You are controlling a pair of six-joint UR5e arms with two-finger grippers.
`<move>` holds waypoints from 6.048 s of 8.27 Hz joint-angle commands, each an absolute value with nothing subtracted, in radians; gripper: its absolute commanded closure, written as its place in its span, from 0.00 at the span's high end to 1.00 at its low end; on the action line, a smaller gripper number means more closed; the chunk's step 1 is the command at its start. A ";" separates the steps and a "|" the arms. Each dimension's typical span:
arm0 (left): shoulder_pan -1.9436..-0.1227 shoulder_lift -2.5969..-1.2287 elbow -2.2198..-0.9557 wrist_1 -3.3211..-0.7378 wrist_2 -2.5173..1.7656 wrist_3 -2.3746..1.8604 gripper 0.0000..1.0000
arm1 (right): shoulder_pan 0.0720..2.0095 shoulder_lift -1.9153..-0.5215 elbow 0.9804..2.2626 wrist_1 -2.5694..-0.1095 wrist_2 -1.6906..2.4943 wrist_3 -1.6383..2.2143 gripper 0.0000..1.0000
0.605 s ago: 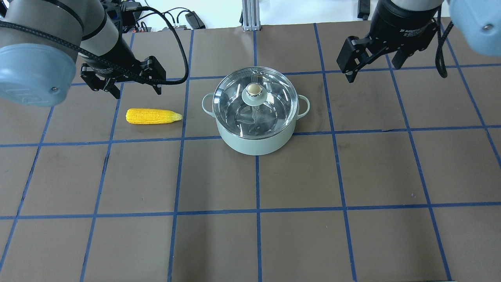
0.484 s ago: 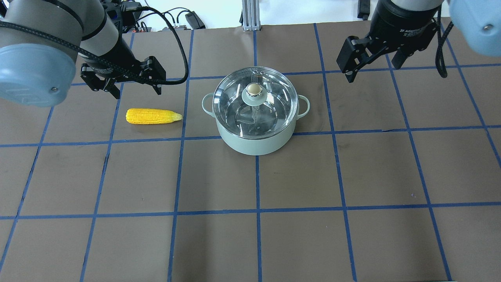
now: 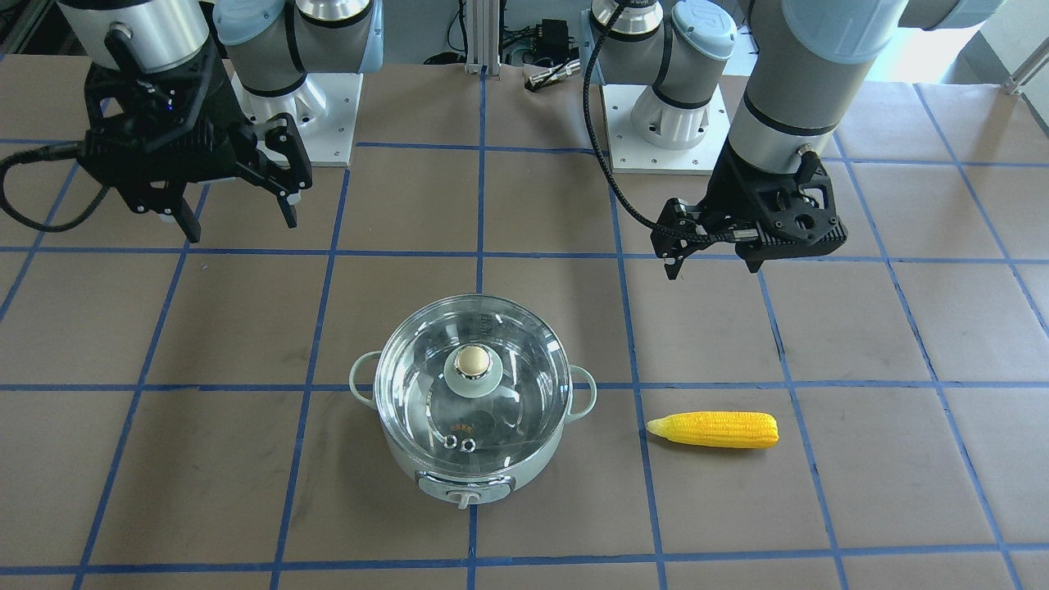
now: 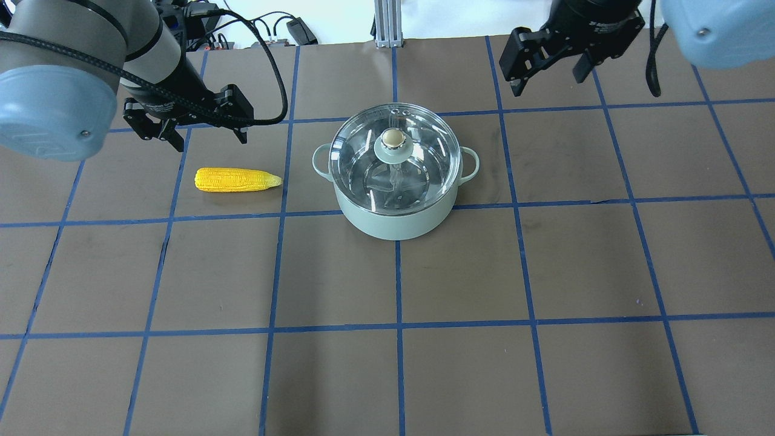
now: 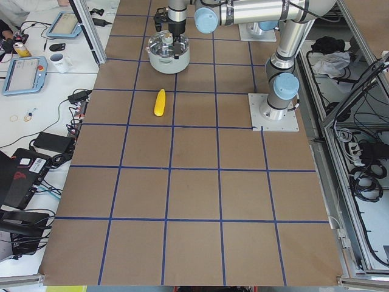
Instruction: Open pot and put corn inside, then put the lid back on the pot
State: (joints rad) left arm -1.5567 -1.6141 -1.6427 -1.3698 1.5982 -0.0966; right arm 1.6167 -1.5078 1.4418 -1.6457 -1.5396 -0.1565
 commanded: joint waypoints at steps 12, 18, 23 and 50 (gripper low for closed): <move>-1.440 -2.008 -1.644 -1.095 1.606 -1.177 1.00 | 1.902 -1.091 1.393 -2.063 -1.508 0.676 1.00; -1.402 -2.075 -1.644 -1.095 1.609 -1.209 1.00 | 1.922 -1.112 1.399 -1.976 -1.551 0.689 0.98; -1.401 -2.106 -1.641 -1.092 1.606 -1.222 1.00 | 1.922 -1.108 1.399 -1.979 -1.554 0.632 0.48; -1.911 -1.976 -1.637 -0.819 1.529 -1.709 0.40 | 1.462 -1.456 1.356 -1.500 -1.671 -0.152 0.22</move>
